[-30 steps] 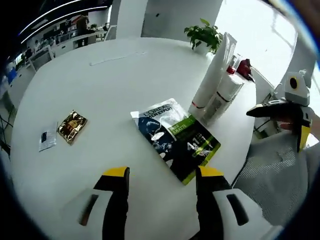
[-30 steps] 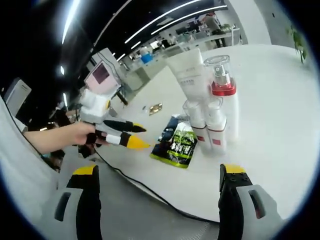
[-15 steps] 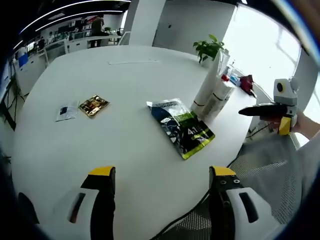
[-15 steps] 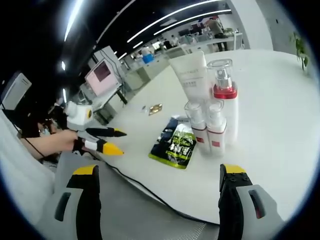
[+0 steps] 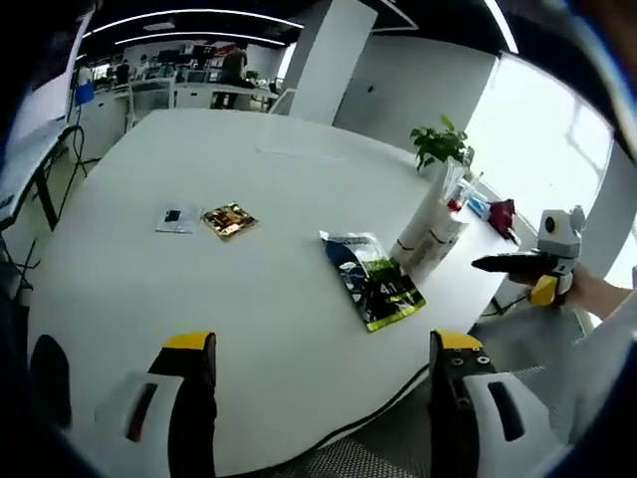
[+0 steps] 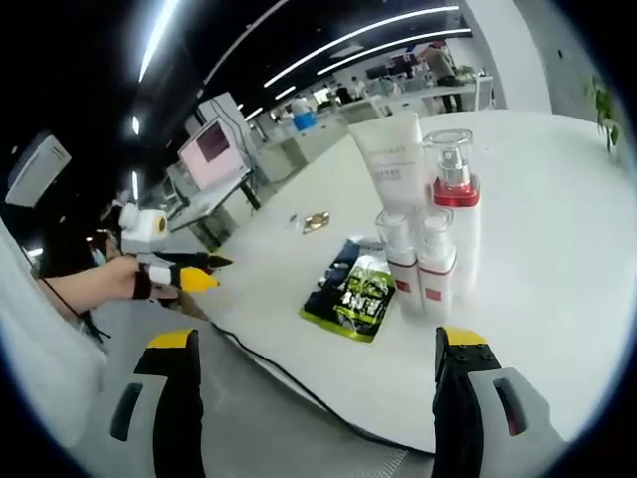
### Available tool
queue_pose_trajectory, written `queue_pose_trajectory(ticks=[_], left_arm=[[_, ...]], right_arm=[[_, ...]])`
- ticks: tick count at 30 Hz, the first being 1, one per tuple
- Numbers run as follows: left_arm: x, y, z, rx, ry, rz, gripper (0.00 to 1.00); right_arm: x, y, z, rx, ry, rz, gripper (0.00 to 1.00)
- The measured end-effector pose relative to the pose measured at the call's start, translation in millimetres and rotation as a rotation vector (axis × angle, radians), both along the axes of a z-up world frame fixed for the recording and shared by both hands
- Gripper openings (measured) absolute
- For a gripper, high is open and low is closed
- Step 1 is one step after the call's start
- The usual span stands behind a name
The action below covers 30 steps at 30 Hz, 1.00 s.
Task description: Arrange the skincare products in the storage area until every visible bottle or jar stands upright without overlapping.
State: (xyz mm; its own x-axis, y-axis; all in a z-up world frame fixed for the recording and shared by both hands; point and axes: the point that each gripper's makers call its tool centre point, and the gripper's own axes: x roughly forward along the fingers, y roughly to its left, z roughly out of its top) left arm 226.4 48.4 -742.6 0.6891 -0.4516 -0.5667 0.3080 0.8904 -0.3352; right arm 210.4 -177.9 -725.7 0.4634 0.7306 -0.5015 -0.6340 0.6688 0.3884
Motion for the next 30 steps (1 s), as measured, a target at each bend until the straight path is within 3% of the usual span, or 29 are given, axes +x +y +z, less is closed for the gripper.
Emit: queue_pose_trajectory(ticks=[3, 6, 11, 22, 30], left_arm=[[-1.3, 3.3, 8.2, -0.008, -0.016, 0.021, 0.88], [-1.8, 9.9, 13.7, -0.009, -0.034, 0.028, 0.86], [-6.0, 20.6, 21.3, -0.006, -0.073, 0.037, 0.97], [-14.2, 17.3, 8.7, 0.007, -0.033, -0.003, 0.99], [-15.8, 20.8, 5.3, 0.000, -0.020, 0.013, 0.99]], right_arm=[[0.8, -1.2, 0.6, 0.008, -0.002, -0.003, 0.97], [0.1, -1.5, 3.0, 0.015, -0.010, -0.009, 0.97], [3.3, -5.4, 5.2, 0.033, -0.017, -0.030, 0.98], [5.2, -8.8, 2.9, 0.037, -0.012, -0.064, 1.00], [5.5, -11.5, -2.9, 0.039, 0.003, -0.071, 0.99]])
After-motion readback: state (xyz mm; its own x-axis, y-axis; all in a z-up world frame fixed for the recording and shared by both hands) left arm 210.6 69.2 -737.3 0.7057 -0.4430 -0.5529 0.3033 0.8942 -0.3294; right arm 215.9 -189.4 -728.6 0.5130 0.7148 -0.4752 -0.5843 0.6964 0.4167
